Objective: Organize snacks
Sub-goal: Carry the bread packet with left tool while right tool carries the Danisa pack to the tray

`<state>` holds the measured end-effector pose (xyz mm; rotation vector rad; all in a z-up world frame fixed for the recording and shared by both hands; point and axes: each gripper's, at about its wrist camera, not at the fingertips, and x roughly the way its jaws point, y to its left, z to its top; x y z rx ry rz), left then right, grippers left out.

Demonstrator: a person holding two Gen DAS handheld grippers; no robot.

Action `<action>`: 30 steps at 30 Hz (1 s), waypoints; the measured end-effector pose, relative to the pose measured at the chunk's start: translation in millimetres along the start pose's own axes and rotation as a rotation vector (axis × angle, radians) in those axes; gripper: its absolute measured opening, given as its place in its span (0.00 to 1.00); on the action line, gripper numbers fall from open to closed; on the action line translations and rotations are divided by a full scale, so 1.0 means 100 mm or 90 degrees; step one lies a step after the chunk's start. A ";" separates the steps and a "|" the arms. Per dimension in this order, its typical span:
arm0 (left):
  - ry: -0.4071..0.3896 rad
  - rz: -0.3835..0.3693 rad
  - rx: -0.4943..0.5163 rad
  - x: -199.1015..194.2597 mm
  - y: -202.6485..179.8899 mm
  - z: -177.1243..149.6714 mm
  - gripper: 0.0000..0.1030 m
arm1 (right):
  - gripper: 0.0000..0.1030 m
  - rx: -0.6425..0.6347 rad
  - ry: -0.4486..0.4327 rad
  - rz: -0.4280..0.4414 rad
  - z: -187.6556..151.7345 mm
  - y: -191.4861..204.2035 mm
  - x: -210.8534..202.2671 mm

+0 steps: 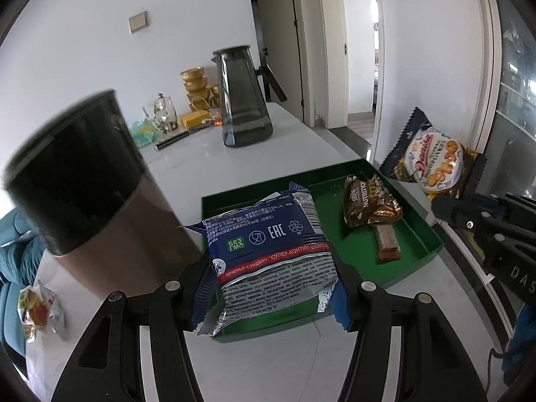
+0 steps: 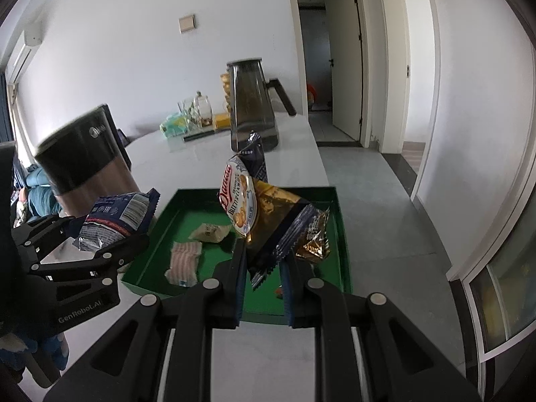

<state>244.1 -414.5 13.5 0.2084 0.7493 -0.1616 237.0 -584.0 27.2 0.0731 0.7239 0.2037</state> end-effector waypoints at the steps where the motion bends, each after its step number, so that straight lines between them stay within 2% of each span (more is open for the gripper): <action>1: 0.004 0.001 0.001 0.06 -0.01 0.00 0.52 | 0.00 0.002 0.007 0.000 -0.01 0.00 0.07; 17: 0.058 -0.005 -0.002 0.72 -0.03 -0.05 0.52 | 0.00 0.011 0.081 -0.021 -0.16 -0.05 0.71; 30: 0.084 -0.002 0.003 0.96 -0.10 -0.13 0.52 | 0.00 0.022 0.115 -0.029 -0.23 -0.10 0.97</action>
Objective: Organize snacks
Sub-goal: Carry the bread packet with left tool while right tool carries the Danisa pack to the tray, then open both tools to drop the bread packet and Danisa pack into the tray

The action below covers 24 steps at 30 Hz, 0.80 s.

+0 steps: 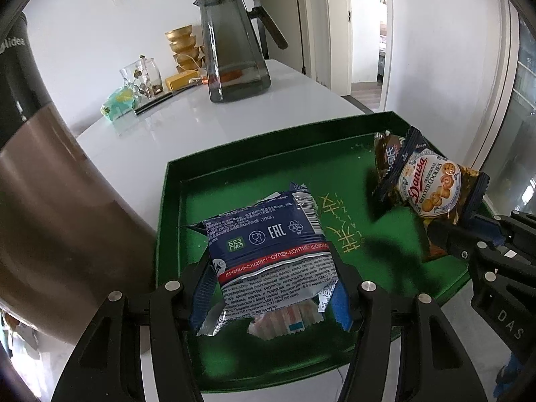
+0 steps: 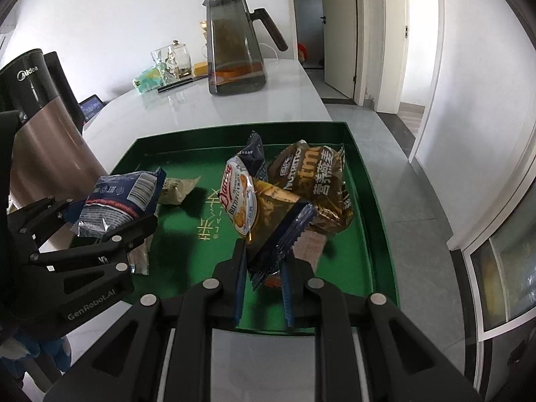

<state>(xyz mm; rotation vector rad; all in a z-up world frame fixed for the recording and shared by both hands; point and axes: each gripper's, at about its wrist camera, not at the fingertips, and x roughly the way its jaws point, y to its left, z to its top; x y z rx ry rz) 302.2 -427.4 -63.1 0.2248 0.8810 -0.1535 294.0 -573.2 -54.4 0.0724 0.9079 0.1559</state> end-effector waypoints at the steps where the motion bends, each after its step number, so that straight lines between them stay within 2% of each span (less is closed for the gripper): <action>1: 0.002 0.000 0.000 0.02 -0.01 0.00 0.52 | 0.00 0.001 0.001 0.000 0.00 -0.01 0.01; 24: 0.011 0.005 0.006 0.16 -0.03 0.03 0.52 | 0.00 0.016 0.010 -0.011 -0.05 -0.03 0.07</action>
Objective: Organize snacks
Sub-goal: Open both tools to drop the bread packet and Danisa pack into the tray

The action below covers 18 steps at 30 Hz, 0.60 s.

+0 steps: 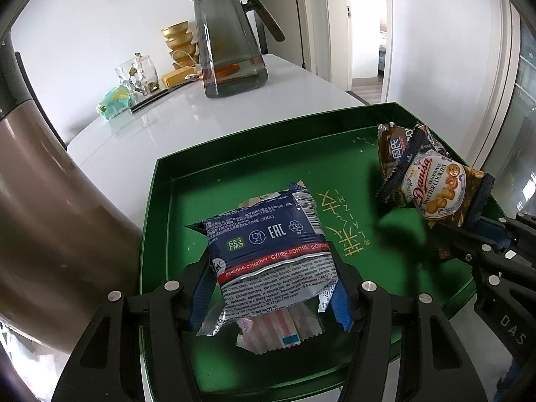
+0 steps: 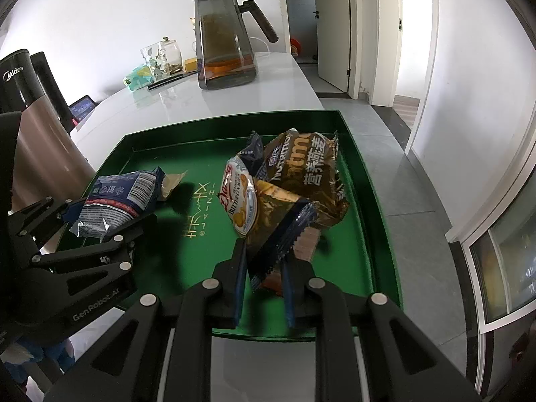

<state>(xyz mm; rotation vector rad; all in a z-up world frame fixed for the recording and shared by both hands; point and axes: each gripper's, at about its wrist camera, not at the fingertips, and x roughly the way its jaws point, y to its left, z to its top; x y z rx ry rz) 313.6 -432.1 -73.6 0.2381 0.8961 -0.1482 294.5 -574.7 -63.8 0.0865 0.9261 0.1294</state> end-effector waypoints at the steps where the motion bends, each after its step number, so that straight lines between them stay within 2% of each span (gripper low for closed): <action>1: 0.000 0.001 0.000 0.00 0.00 0.00 0.52 | 0.00 -0.001 0.001 0.000 0.00 0.00 0.00; 10: 0.000 0.002 0.009 0.01 -0.03 0.01 0.53 | 0.00 -0.003 0.006 -0.007 -0.01 -0.02 -0.03; 11: -0.001 0.002 0.012 0.00 -0.04 0.00 0.53 | 0.10 -0.003 0.005 -0.008 -0.02 -0.02 -0.04; 15: -0.002 0.002 0.020 0.00 -0.07 -0.01 0.53 | 0.17 -0.006 0.001 -0.009 -0.03 -0.02 -0.08; 16: -0.002 0.001 0.022 -0.01 -0.07 -0.01 0.53 | 0.25 -0.007 0.000 -0.012 -0.03 -0.01 -0.09; 18: -0.003 -0.001 0.026 -0.02 -0.08 -0.02 0.53 | 0.29 -0.006 -0.002 -0.014 -0.03 -0.02 -0.11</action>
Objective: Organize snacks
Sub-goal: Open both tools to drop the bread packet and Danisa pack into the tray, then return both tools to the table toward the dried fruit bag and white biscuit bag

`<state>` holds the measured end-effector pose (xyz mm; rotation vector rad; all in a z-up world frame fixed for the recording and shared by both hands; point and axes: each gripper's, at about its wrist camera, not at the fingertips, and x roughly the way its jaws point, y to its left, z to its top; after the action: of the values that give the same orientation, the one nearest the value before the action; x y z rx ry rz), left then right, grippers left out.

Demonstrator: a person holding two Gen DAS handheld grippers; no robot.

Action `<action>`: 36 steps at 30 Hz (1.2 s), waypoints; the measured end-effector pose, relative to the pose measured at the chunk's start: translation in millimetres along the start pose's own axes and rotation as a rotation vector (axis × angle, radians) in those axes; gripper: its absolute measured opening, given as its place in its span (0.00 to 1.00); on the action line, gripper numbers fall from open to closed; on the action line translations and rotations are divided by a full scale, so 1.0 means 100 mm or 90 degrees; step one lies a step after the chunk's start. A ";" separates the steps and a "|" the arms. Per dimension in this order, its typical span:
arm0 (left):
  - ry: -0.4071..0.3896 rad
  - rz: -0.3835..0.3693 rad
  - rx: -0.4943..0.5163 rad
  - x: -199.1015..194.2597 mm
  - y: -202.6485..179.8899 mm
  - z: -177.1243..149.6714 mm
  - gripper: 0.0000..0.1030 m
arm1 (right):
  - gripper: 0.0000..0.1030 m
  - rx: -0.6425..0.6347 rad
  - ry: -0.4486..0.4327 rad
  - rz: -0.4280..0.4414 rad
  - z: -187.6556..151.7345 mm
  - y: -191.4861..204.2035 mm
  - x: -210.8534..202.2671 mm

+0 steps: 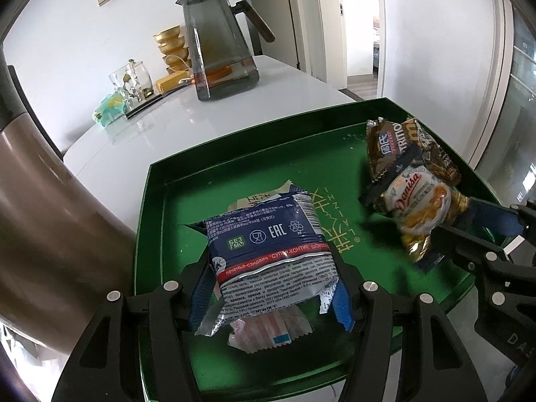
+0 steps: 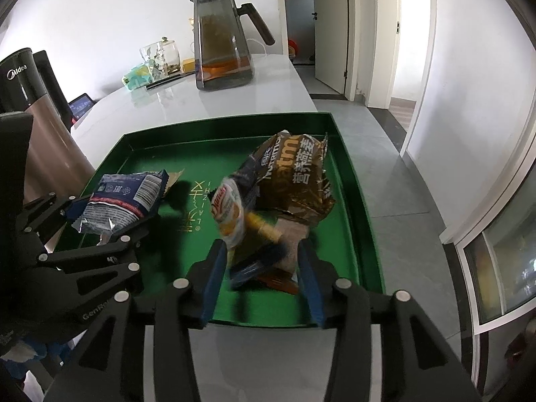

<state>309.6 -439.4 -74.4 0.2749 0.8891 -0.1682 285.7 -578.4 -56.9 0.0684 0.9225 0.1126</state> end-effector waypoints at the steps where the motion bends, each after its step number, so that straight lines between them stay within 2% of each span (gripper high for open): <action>1: 0.000 -0.003 0.001 0.00 0.00 0.00 0.54 | 0.29 0.001 0.000 -0.001 0.00 -0.01 -0.01; 11: -0.032 -0.001 0.005 -0.20 -0.02 0.03 0.63 | 0.40 0.011 -0.012 -0.011 -0.05 -0.04 -0.19; 24: -0.060 -0.018 0.000 -0.66 0.04 -0.04 0.64 | 0.40 0.013 -0.039 -0.027 -0.10 -0.01 -0.63; 27: -0.066 -0.033 -0.010 -0.85 0.10 -0.12 0.64 | 0.40 0.010 -0.046 -0.032 -0.14 0.02 -0.78; 30: -0.075 -0.047 -0.014 -1.03 0.17 -0.21 0.68 | 0.40 0.000 -0.051 -0.032 -0.19 0.09 -0.95; 36: -0.082 -0.064 -0.029 -1.36 0.40 -0.42 0.69 | 0.40 -0.025 -0.074 -0.042 -0.34 0.32 -1.33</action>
<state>204.6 -384.0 13.2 0.1744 0.7785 -0.2555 176.8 -563.3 30.8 0.0074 0.8048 0.0653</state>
